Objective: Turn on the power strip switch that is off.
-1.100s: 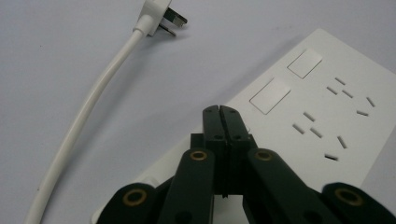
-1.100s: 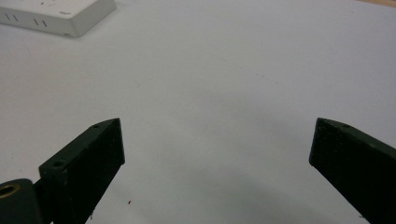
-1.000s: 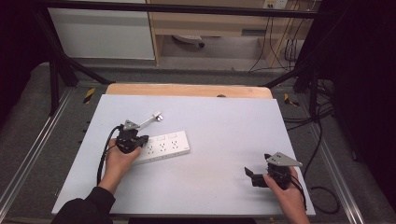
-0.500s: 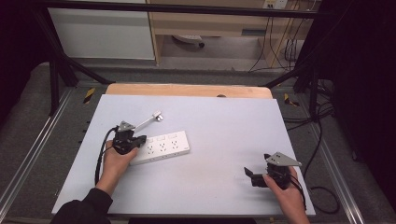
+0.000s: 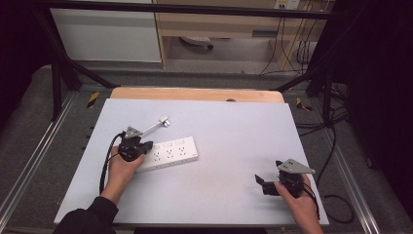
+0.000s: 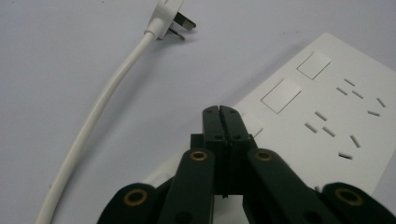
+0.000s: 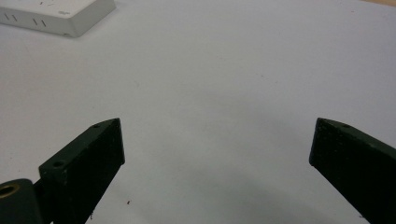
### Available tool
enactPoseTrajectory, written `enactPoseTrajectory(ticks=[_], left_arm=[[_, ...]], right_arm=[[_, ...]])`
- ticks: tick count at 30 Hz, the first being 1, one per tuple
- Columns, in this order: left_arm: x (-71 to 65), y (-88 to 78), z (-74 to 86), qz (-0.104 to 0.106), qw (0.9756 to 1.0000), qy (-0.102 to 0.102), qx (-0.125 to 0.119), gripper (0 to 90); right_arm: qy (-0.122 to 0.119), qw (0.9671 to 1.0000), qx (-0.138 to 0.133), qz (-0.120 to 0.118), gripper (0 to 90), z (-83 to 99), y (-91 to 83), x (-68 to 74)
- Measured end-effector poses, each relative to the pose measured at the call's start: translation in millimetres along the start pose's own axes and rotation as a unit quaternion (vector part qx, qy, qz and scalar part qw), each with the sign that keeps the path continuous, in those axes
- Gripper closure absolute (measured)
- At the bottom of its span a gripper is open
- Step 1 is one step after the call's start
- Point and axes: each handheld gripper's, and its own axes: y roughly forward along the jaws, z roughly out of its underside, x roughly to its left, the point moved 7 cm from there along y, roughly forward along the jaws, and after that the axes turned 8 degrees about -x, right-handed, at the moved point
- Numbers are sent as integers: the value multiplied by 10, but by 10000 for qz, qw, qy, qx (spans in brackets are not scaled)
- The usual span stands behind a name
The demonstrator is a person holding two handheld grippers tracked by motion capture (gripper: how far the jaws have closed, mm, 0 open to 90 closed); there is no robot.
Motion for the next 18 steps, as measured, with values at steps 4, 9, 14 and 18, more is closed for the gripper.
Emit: enactPoseTrajectory(ticks=[4, 9, 14, 18], left_arm=[[-14, 13, -6, 10, 10000, 59, -16, 900], [-28, 17, -14, 16, 9999, 131, -47, 900], [-40, 23, -29, 25, 9998, 169, -70, 900], [-59, 19, -46, 65, 9997, 176, -140, 900]], right_arm=[[-11, 10000, -10, -4, 39, -2, 0, -3], [-3, 10000, -15, -2, 39, -2, 0, -6], [4, 10000, -15, -4, 39, -4, -2, -5], [18, 10000, -12, 3, 39, -3, -5, -8]])
